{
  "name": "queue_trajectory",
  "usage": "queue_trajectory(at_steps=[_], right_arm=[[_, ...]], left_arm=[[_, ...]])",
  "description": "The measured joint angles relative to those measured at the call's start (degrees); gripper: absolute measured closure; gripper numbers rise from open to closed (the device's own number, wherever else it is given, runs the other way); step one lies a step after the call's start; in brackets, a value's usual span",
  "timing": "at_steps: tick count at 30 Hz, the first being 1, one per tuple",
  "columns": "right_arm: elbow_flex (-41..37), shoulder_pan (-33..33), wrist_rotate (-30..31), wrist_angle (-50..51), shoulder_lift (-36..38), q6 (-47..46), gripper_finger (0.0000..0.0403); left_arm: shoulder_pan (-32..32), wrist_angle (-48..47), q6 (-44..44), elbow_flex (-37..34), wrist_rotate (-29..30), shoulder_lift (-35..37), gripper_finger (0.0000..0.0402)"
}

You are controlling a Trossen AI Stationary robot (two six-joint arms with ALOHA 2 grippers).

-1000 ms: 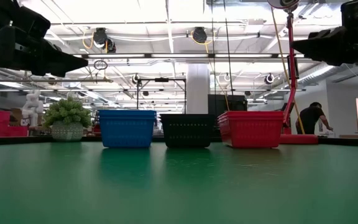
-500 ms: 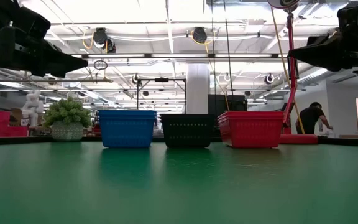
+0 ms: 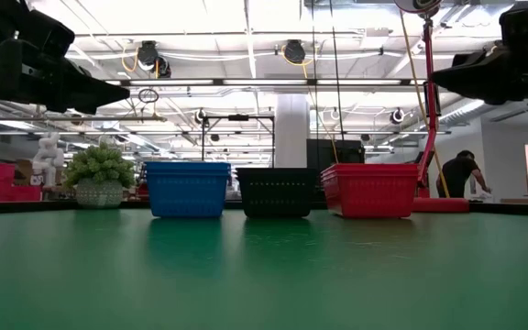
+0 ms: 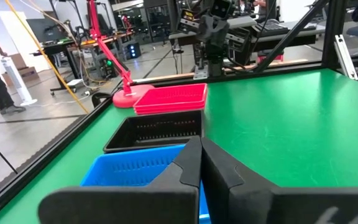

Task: Stack baskets by color
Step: Return to Home Position

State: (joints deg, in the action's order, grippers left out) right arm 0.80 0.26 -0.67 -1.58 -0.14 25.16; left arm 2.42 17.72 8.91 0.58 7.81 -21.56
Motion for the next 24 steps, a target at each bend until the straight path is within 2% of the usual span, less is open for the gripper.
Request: queue_trajectory(at_steps=[20, 24], right_arm=[[0.04, -0.10, -0.89, 0.52, -0.02, -3.46, 0.0403], [0.04, -0.10, -0.89, 0.46, -0.04, -3.47, 0.0403]], left_arm=[[-1.70, 0.02, -0.22, 0.00, -0.34, 0.00, 0.0387], [-1.70, 0.02, 0.72, 0.00, -4.26, 0.71, 0.0398]])
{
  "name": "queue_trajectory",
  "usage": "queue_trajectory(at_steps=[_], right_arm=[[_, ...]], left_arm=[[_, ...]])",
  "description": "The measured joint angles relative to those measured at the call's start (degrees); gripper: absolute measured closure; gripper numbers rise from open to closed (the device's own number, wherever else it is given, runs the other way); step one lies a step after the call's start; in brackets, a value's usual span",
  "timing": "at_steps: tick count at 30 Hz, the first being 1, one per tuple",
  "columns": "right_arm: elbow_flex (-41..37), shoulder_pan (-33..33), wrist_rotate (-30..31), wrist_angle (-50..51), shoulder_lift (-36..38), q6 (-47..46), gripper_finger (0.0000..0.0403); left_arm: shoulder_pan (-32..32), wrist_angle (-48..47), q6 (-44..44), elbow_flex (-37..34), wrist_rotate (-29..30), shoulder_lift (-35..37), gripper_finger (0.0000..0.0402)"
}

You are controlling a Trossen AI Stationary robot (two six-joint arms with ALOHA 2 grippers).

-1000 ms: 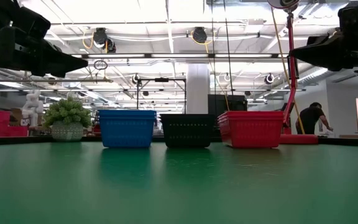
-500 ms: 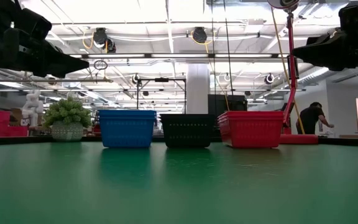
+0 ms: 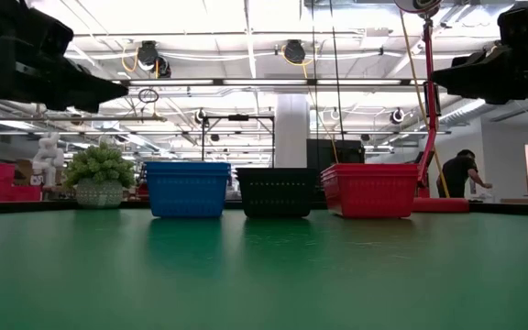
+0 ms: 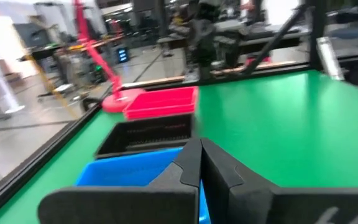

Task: Stack baskets by color
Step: Return to Home Position

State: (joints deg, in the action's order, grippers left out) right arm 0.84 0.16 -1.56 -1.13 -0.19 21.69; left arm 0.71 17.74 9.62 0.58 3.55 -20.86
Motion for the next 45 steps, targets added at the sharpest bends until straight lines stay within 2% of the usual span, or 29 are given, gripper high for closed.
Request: queue_trajectory(at_steps=[5, 24, 28, 35, 45], right_arm=[[0.00, 0.00, -0.04, -0.50, 0.00, 0.00, 0.0403], [0.00, 0.02, -0.07, -0.77, 0.00, 0.00, 0.0403], [0.00, 0.02, -0.08, -0.77, 0.00, 0.01, 0.0403], [0.00, 0.02, -0.07, -0.79, 0.00, 0.02, 0.0403], [-0.02, 0.02, -0.07, -0.77, 0.01, 0.02, 0.0403]], left_arm=[[0.00, -0.58, 0.16, 0.02, -1.14, 3.07, 0.0397], [-0.23, -16.55, 1.07, 0.09, -0.77, 20.84, 0.0397], [-1.77, -16.85, 1.18, 0.22, -0.57, 20.74, 0.0389], [-3.92, -16.95, 0.18, 0.22, -0.55, 20.14, 0.0397], [-3.96, -16.44, 0.31, 0.09, -0.55, 19.75, 0.0370]])
